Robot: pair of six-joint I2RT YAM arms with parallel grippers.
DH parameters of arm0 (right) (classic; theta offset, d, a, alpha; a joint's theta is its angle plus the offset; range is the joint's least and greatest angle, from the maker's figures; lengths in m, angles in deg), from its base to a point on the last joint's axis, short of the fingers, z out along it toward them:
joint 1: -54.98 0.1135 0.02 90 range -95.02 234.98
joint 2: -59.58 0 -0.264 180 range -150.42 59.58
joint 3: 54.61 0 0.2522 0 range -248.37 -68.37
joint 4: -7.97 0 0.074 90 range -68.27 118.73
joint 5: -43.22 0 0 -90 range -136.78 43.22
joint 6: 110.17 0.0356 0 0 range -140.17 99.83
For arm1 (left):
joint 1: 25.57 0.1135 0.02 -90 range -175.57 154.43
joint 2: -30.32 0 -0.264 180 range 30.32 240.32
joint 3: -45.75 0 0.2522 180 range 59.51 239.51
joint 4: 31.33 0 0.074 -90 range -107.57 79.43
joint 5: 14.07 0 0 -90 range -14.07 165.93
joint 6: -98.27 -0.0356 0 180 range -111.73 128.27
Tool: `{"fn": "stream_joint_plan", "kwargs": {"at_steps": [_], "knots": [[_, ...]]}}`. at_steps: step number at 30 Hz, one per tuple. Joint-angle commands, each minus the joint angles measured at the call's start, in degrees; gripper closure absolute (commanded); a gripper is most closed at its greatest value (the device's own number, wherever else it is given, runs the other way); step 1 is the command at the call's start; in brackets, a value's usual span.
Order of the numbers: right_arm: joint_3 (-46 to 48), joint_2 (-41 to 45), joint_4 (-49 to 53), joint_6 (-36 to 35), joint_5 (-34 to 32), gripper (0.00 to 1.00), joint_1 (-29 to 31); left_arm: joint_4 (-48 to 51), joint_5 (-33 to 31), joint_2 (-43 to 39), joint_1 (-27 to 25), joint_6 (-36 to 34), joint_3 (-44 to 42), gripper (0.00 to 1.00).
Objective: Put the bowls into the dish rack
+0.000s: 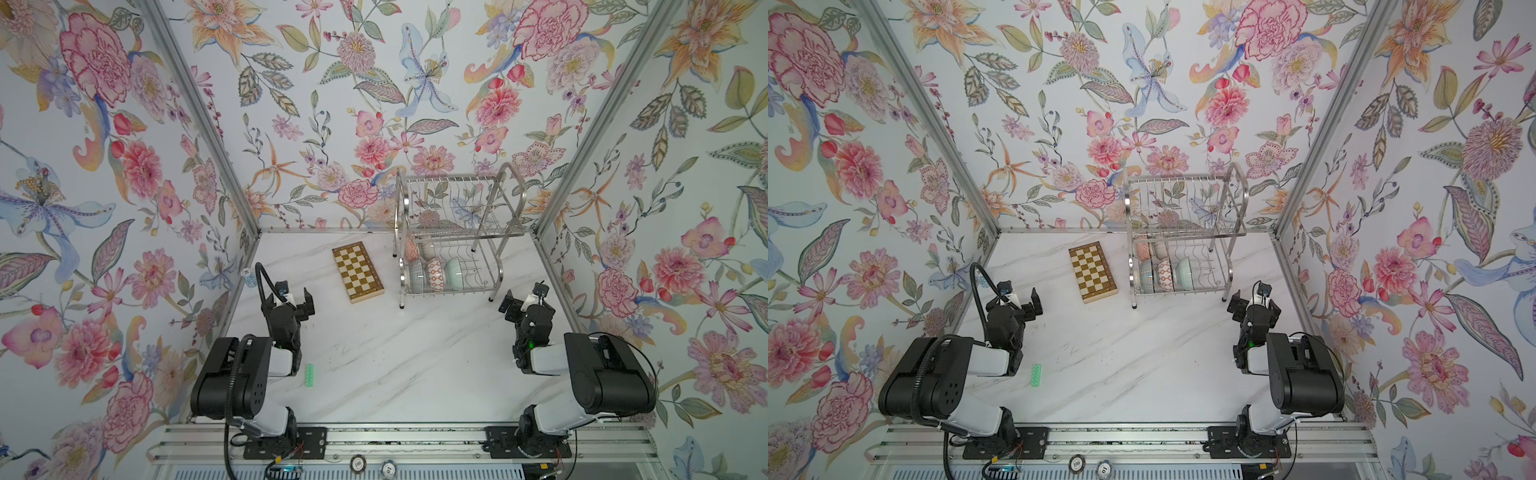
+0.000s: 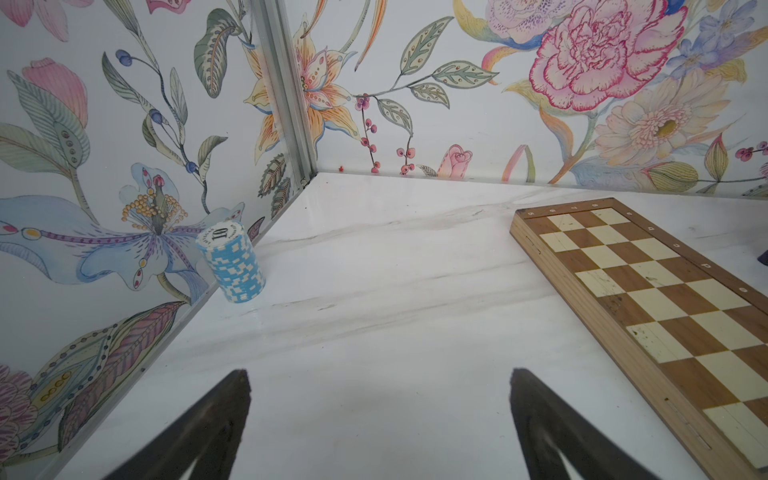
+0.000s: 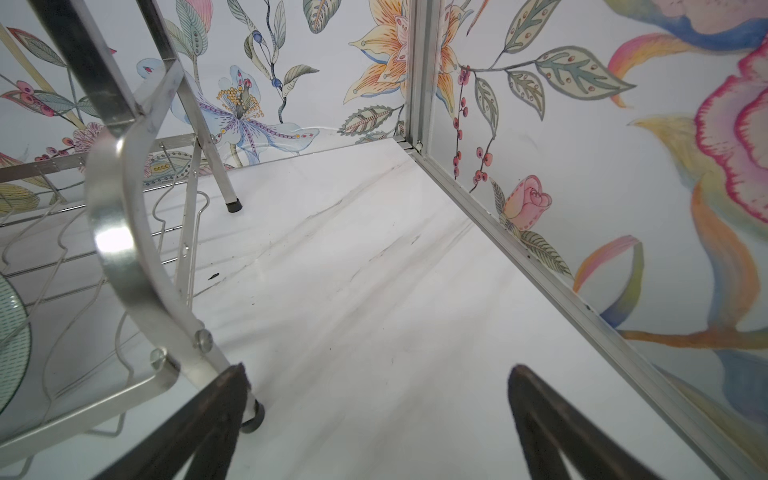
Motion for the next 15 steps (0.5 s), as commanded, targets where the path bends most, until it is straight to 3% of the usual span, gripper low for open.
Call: {"fn": "stream_joint_plan", "kwargs": {"at_steps": [1,15], "knots": [[0.02,0.49,0.0,0.52,0.21,0.02,-0.21,-2.47,-1.31,0.4,-0.3,-0.74,-0.26,0.01],[-0.12,0.6,0.35,0.74,0.63,0.01,-0.55,-2.37,-1.31,0.42,-0.3,-0.74,-0.19,0.01]]}}
